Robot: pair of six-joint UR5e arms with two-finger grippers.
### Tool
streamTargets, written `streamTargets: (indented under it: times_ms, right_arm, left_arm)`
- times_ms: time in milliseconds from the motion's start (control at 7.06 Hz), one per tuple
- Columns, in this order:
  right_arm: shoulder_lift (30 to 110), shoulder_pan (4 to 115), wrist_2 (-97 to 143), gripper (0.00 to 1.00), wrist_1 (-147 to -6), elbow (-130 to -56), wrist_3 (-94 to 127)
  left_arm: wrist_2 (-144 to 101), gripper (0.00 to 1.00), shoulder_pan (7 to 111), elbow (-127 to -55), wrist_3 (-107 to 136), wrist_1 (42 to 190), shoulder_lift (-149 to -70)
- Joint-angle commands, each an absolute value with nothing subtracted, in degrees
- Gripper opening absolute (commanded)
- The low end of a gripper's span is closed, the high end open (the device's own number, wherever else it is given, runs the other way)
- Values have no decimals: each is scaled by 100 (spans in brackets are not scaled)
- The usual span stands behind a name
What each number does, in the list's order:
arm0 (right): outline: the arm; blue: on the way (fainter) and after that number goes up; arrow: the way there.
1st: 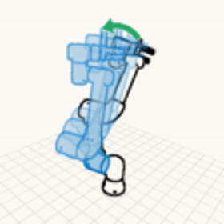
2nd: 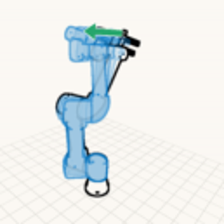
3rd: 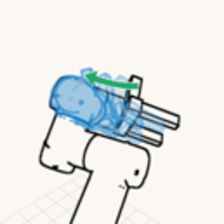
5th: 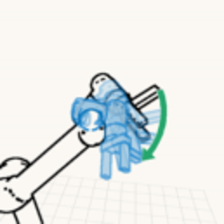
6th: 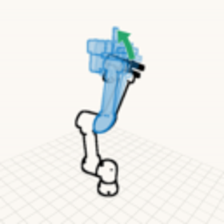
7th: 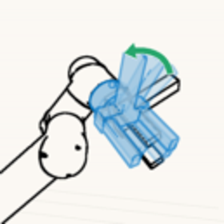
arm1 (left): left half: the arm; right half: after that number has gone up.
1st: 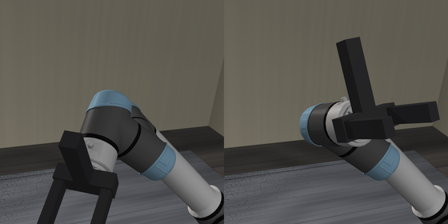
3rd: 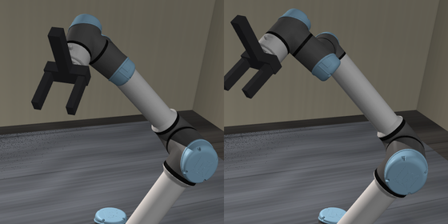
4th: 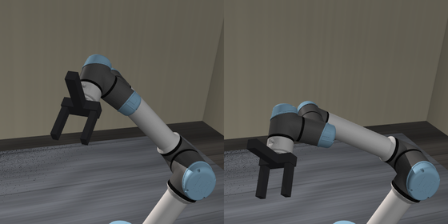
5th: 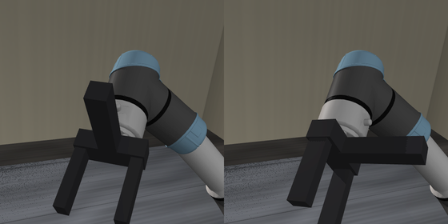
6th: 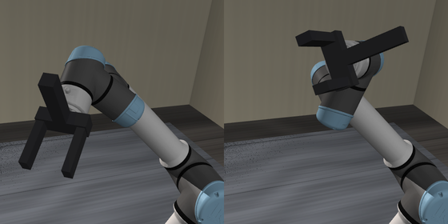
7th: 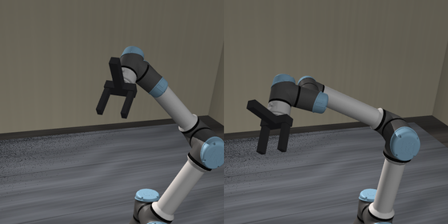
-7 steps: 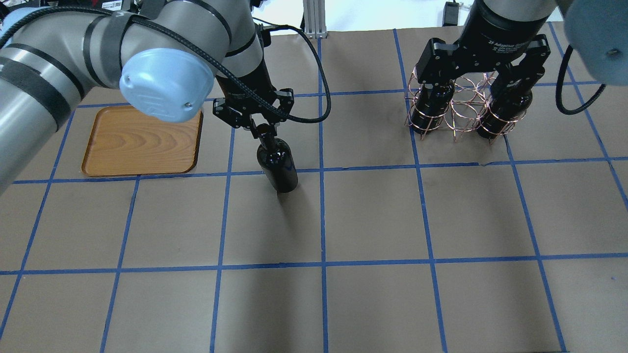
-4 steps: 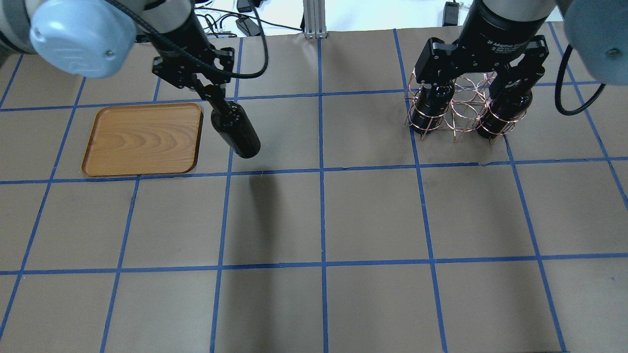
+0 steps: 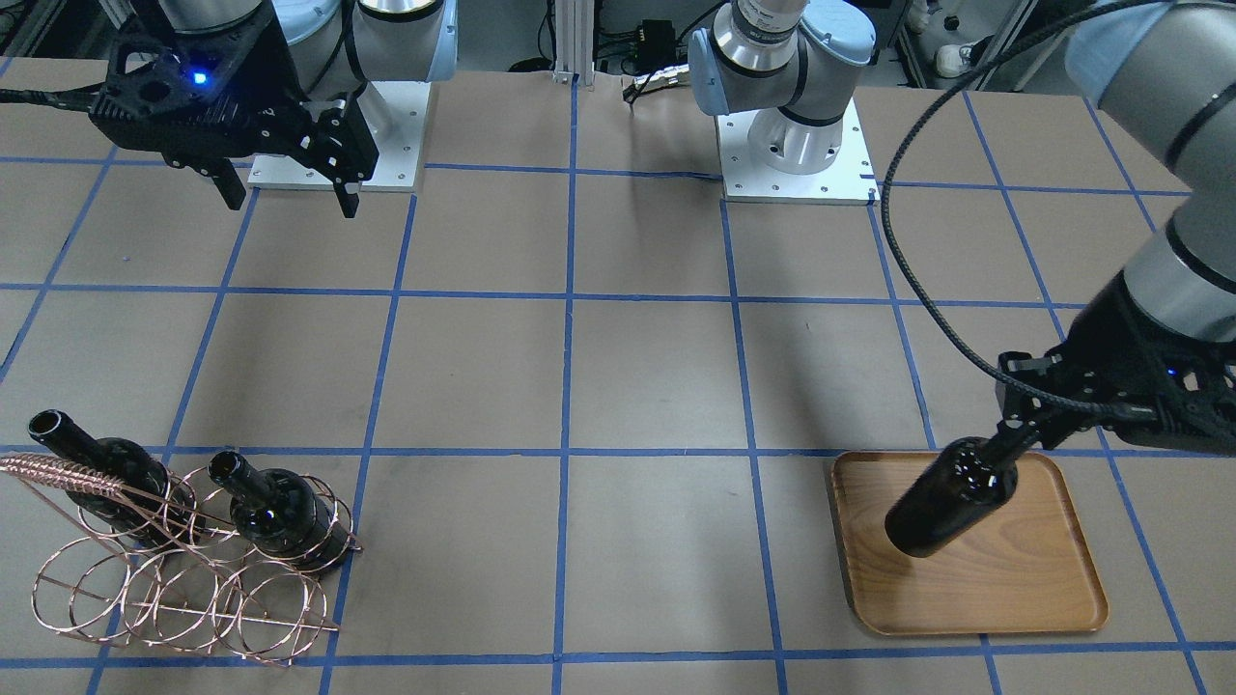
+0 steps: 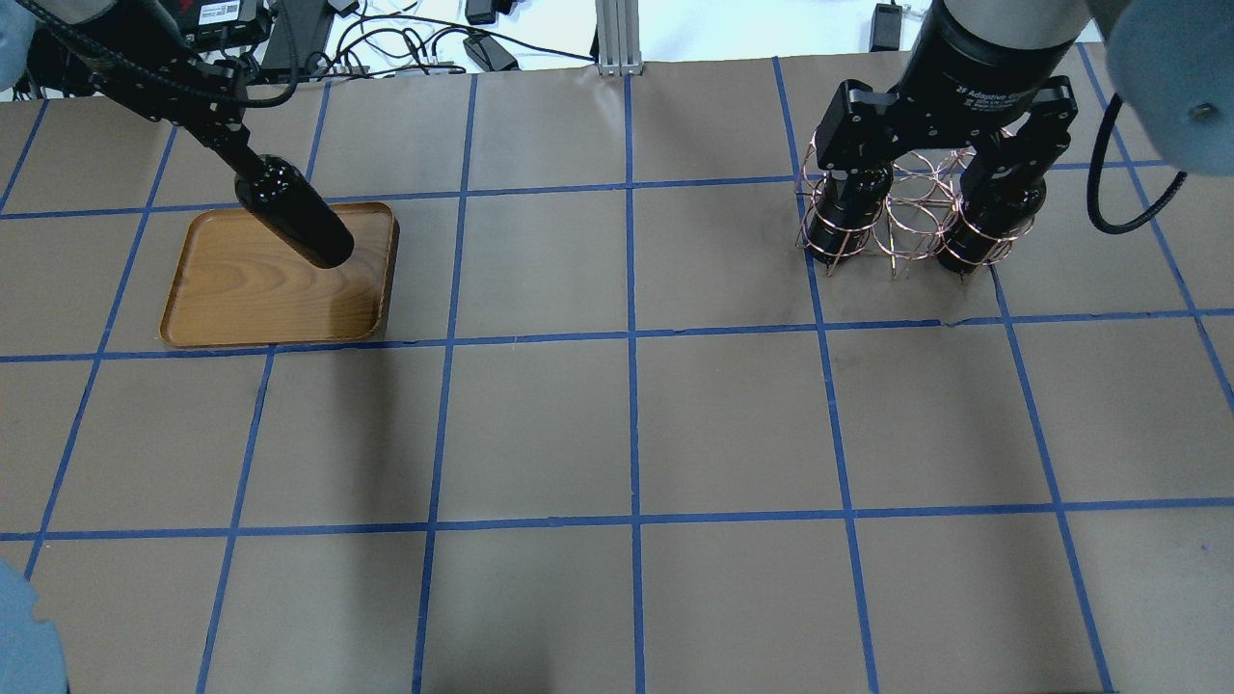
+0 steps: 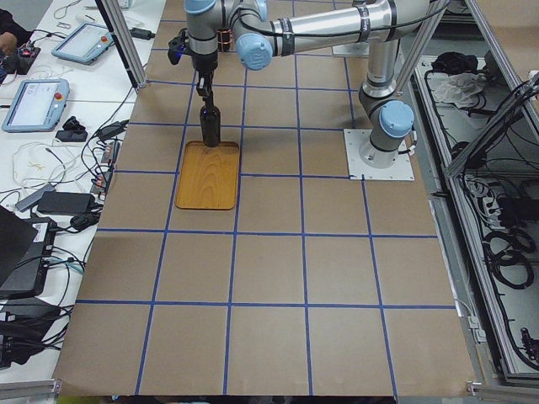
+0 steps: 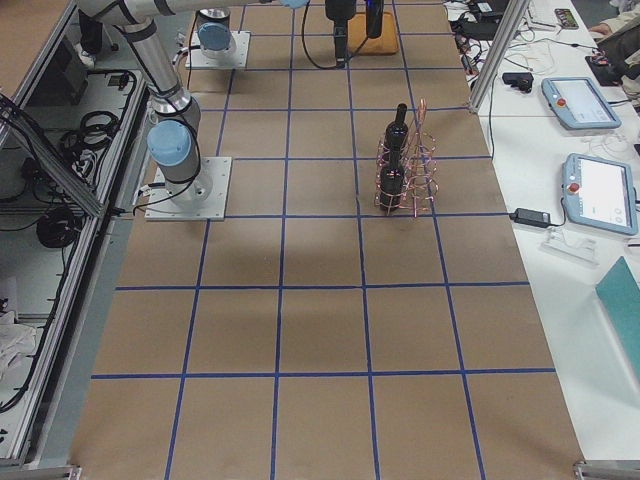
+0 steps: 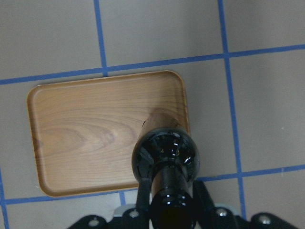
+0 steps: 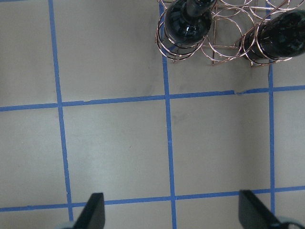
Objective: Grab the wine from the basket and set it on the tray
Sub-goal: 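Lift the bottle with the left gripper and lower it onto the wooden tray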
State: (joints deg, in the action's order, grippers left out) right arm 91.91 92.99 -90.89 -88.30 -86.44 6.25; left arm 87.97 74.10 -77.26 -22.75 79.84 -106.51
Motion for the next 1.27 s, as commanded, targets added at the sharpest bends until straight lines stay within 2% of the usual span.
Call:
streamTargets:
  times_ms: [0, 566, 1133]
  right_arm:
    - [9193, 9299, -9088, 100, -8842, -8683, 615]
    - [9193, 9299, -9088, 100, -8833, -8692, 624]
    - [9193, 9299, -9088, 100, -8833, -8701, 607]
  left_arm:
    - [8868, 0, 7032, -7489, -2794, 7875, -11011]
    - [9202, 0, 6996, -7471, -2795, 8269, -11075]
    - [9106, 0, 6987, -7471, -2812, 8026, -11127]
